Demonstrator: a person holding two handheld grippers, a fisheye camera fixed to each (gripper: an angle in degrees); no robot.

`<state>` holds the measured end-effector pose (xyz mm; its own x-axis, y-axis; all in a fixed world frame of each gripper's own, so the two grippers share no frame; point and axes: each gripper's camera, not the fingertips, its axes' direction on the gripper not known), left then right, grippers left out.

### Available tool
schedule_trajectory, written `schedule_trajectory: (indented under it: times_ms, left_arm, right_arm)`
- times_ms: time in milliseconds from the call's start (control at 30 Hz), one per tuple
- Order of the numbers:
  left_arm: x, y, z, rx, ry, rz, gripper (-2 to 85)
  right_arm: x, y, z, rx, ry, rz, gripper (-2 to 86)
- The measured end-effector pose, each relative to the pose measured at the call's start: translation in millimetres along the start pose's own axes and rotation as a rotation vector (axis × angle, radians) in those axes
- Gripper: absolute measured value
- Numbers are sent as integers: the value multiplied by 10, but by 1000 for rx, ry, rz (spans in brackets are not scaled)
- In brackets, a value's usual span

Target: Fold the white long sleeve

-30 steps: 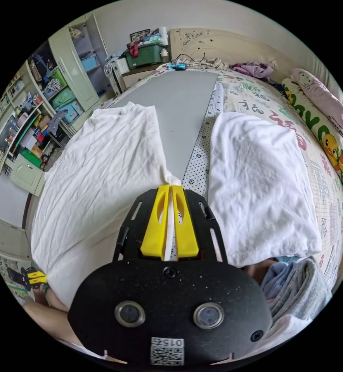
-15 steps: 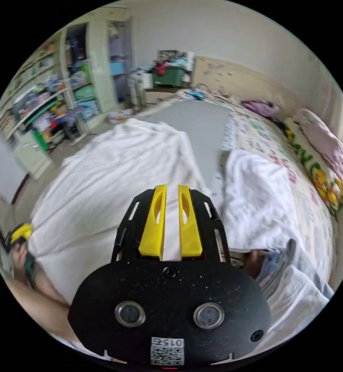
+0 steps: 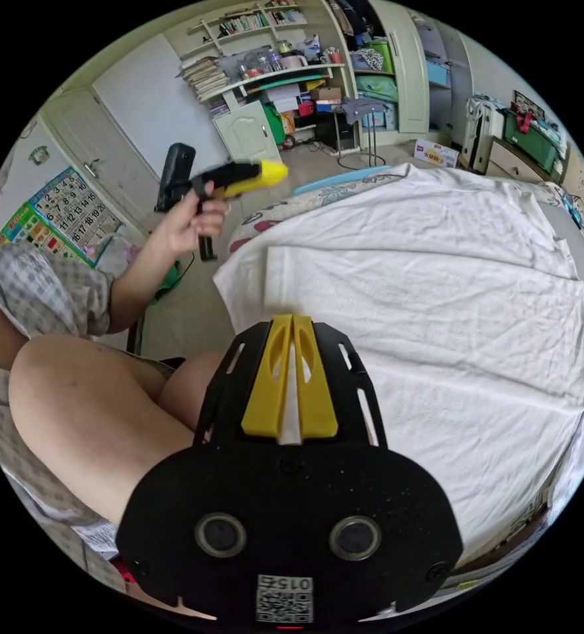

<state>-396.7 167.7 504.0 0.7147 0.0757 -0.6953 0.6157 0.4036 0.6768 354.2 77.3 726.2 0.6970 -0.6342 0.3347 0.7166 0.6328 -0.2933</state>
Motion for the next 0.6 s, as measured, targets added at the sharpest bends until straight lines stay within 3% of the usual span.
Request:
schedule_trajectory:
  times_ms: [100,167,233,333,600]
  left_arm:
    - [-1192,-461,-369,160,82,-275,60]
    - [-2035,-600,-330,133,95,-517,92]
    - [-2963,-551,-123,146,267,-796,127]
    - [-3556,-518,36,108,192,-956,151]
    - [-4253,-589,489,-86,59,-1044,160]
  right_arm:
    - [-29,76,-6,27,-9,22,-6]
    - [-52,109,-6,37,-4,35,-8]
    - [-102,148,-8,44,11,35,-9]
    - [-164,173,-10,40,30,26,-10]
    - [-188,193,-9,43,5,39,-10]
